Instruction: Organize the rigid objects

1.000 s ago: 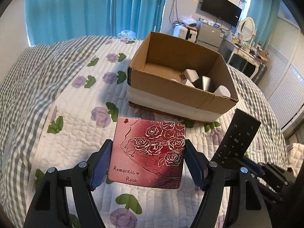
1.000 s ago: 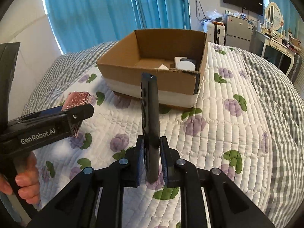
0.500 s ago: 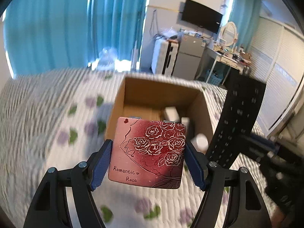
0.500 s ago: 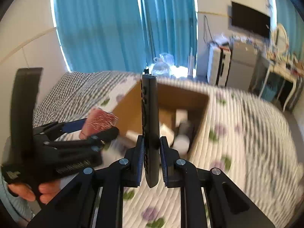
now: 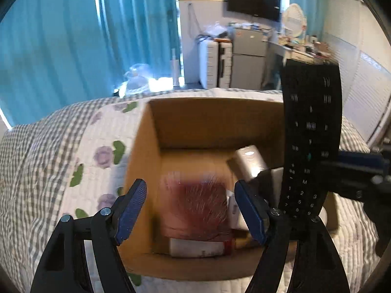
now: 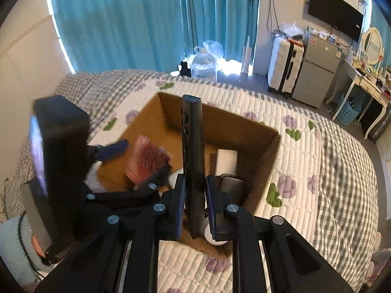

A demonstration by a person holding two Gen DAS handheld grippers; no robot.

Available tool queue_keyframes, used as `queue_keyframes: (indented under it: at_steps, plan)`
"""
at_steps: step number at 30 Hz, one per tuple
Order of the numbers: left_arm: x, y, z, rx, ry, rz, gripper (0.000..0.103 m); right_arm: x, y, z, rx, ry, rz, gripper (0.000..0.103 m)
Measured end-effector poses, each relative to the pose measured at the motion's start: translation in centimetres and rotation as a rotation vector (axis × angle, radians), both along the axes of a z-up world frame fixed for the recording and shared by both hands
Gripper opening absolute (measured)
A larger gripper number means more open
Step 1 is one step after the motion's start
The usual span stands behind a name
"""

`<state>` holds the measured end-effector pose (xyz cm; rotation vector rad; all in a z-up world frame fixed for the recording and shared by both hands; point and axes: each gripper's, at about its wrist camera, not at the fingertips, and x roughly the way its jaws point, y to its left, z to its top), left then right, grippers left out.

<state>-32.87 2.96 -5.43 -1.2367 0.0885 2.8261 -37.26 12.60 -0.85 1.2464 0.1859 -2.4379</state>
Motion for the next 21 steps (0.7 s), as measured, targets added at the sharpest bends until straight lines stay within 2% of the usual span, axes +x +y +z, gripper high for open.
queue_keyframes:
  at_steps: [5,9,10,11,12,13,18,21]
  plan:
    - [0.2,-2.3,0.8,0.100,-0.008,0.000,0.077,-1.8,-0.3,-2.3,0.031,-0.032,-0.019,0.016]
    - [1.8,-3.3,1.9,0.104,0.026,-0.003,0.077,-2.9,-0.6,-2.7,0.038,0.008,-0.055,0.016]
    - [2.4,-3.8,2.4,0.118,0.039,-0.004,0.077,-3.1,-0.5,-2.4,0.020,0.014,-0.080,0.023]
    - [2.9,-4.3,2.8,0.129,0.045,-0.006,0.077,-3.1,-0.3,-2.0,0.001,0.015,-0.099,0.045]
    - [3.2,-4.6,3.1,0.139,0.048,-0.008,0.077,-2.9,0.0,-1.5,-0.015,0.023,-0.123,0.055]
    - [3.7,-5.0,3.5,0.143,0.052,-0.008,0.077,-2.4,0.3,-0.6,-0.029,0.050,-0.149,0.060]
    - [7.4,-6.0,5.7,0.081,0.139,-0.029,0.078,1.9,1.0,3.4,-0.030,0.185,-0.175,0.060]
    - [9.5,-5.9,6.7,0.056,0.192,-0.043,0.078,5.8,2.0,5.0,-0.042,0.259,-0.202,0.067]
